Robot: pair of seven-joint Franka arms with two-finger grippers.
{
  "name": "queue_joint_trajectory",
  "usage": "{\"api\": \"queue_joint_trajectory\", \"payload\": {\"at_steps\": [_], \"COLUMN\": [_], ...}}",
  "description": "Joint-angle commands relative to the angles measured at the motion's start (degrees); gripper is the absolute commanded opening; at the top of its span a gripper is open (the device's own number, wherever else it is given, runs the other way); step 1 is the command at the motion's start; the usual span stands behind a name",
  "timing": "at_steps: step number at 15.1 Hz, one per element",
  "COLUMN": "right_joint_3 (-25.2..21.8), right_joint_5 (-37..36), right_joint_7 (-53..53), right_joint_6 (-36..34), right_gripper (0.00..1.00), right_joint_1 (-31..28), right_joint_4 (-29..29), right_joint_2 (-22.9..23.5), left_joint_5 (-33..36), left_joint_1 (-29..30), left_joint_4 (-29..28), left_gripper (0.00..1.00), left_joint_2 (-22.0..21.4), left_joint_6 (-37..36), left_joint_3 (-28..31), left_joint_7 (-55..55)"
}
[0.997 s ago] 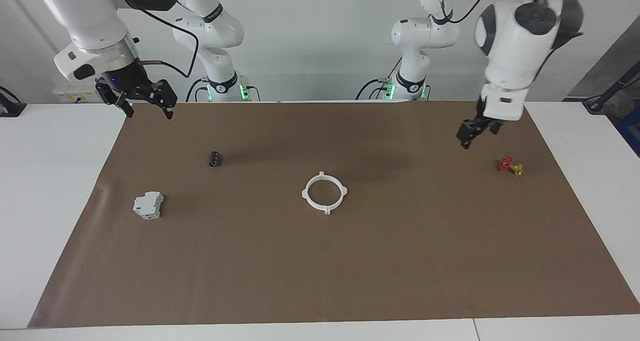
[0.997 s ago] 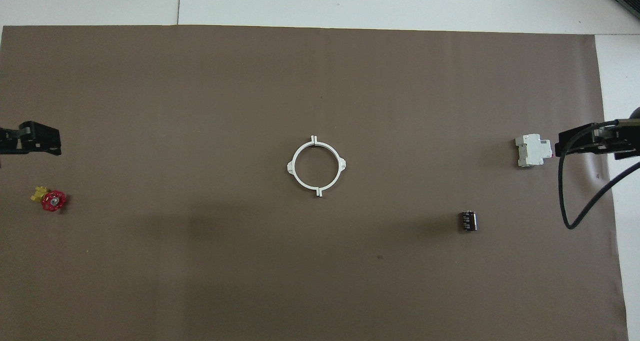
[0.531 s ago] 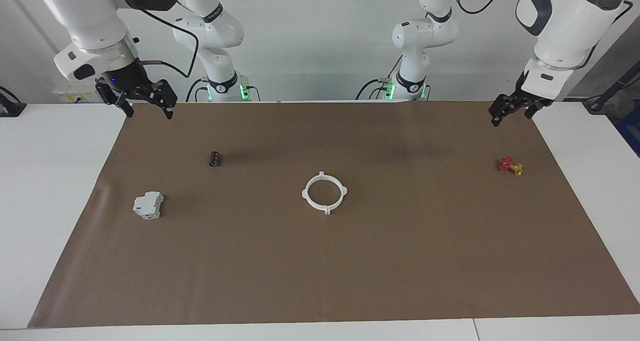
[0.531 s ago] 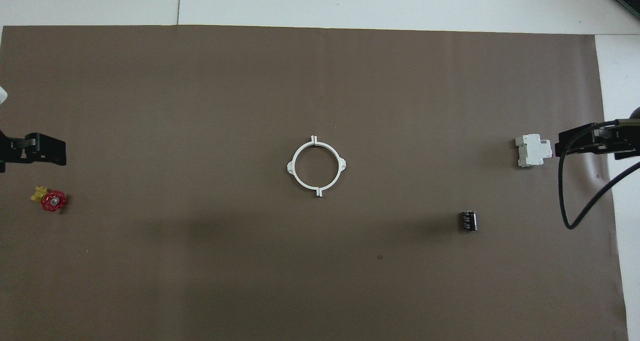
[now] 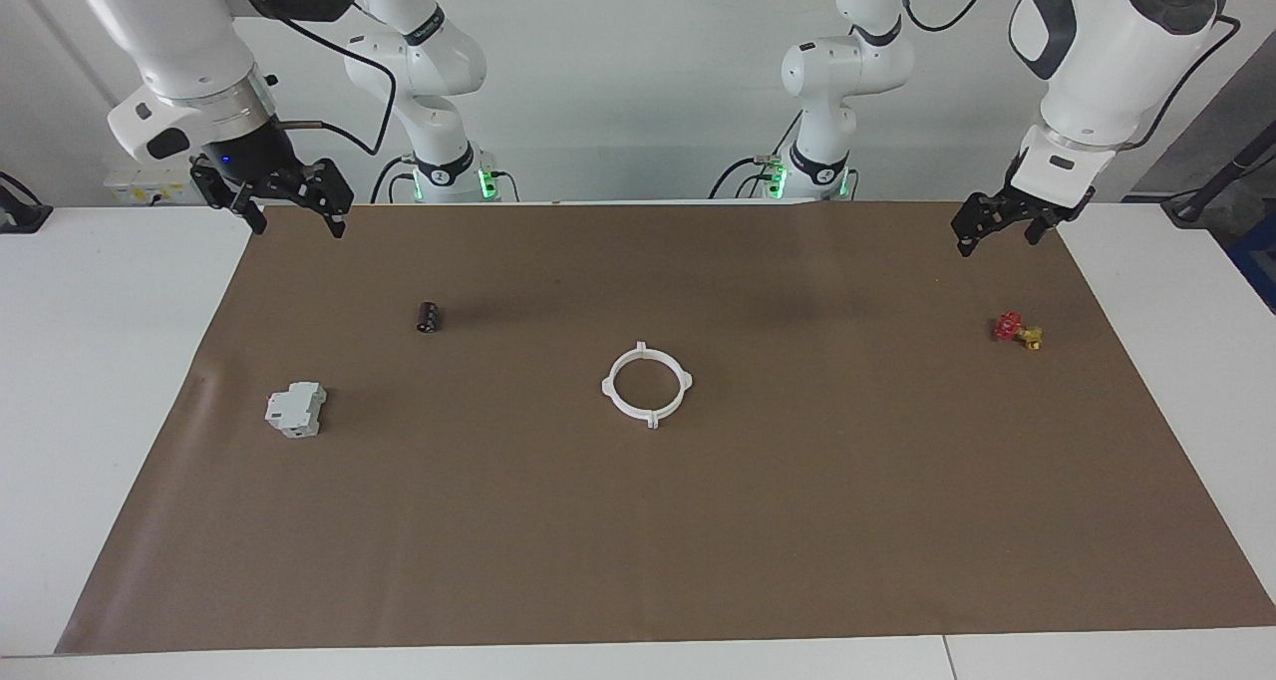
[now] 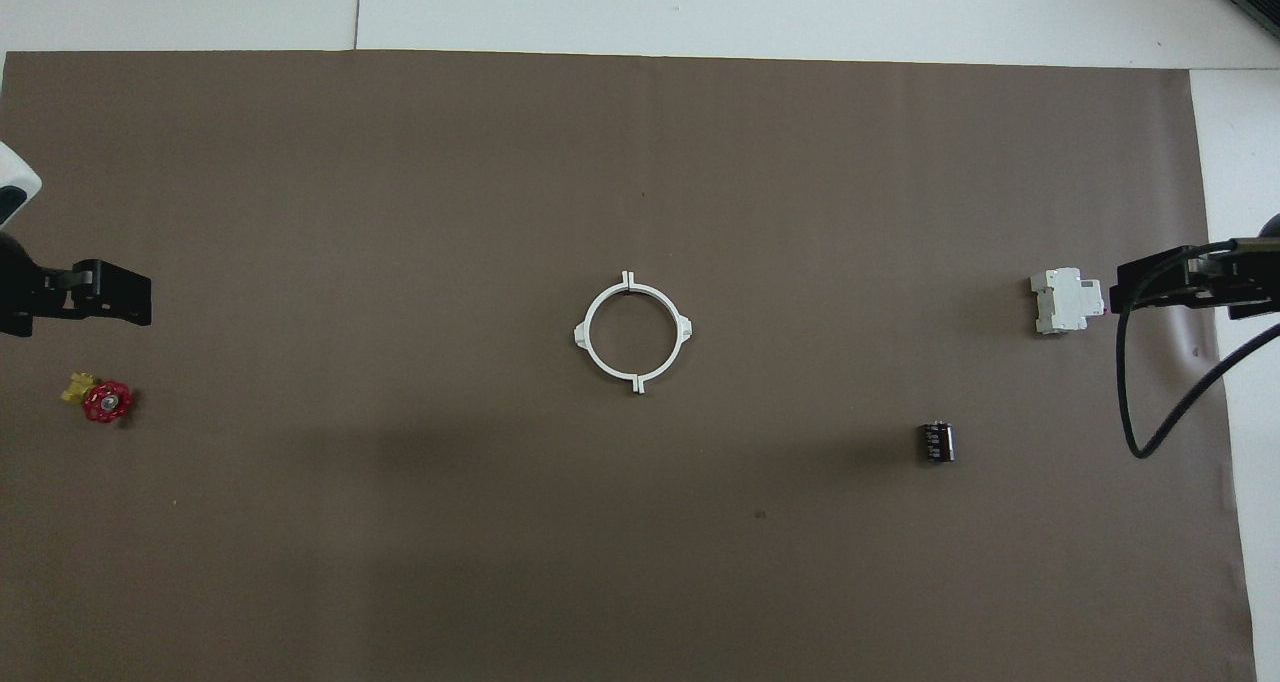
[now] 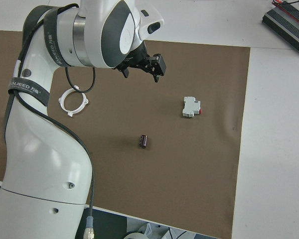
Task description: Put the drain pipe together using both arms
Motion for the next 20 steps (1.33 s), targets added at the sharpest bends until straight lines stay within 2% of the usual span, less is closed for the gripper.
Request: {"api": "queue_joint_trajectory", "payload": {"at_steps": [1,2,4,7,11,20], "right_joint_3": [0.18,0.18,0.18,0.18,0.18,0.18], "right_joint_5": [0.93,0.93,0.93,0.93,0.93,0.93], "right_joint_7": [0.69,0.69,0.69,0.69,0.69,0.69], "right_joint_6": [-0.57,-0.57,-0.57,-0.57,-0.57,-0.57], "right_gripper": [1.0,1.0,1.0,1.0,1.0,1.0], "right_joint_1": [-0.52,-0.52,-0.43,-0.43,-0.43,-0.52], "right_joint_4": [-0.21,-0.21,-0.21,-0.21,-0.21,-0.21], "right_joint_2": [-0.12,-0.12,-0.12,-0.12,-0.12,-0.12], "left_joint_5": [-0.12,-0.11,-0.64,-1.08,-3.09,-3.45], "left_joint_1": [-0.36,-0.44,-0.53,-0.88,-4.38,-5.01], "left_joint_4": [8.71,10.3,9.62,4.52,5.04,5.22], "left_gripper": [1.0,1.0,1.0,1.0,1.0,1.0], "left_joint_2": [2.67,2.23,1.53,0.47,1.18,0.82], "left_joint_6": [-6.98,-8.31,-8.85,-5.96,-5.42,-5.6], "left_joint_3": [-1.08,-1.71,-1.72,-1.63,2.49,2.33], "left_joint_7": [4.07,5.74,6.11,5.41,0.87,0.14]}}
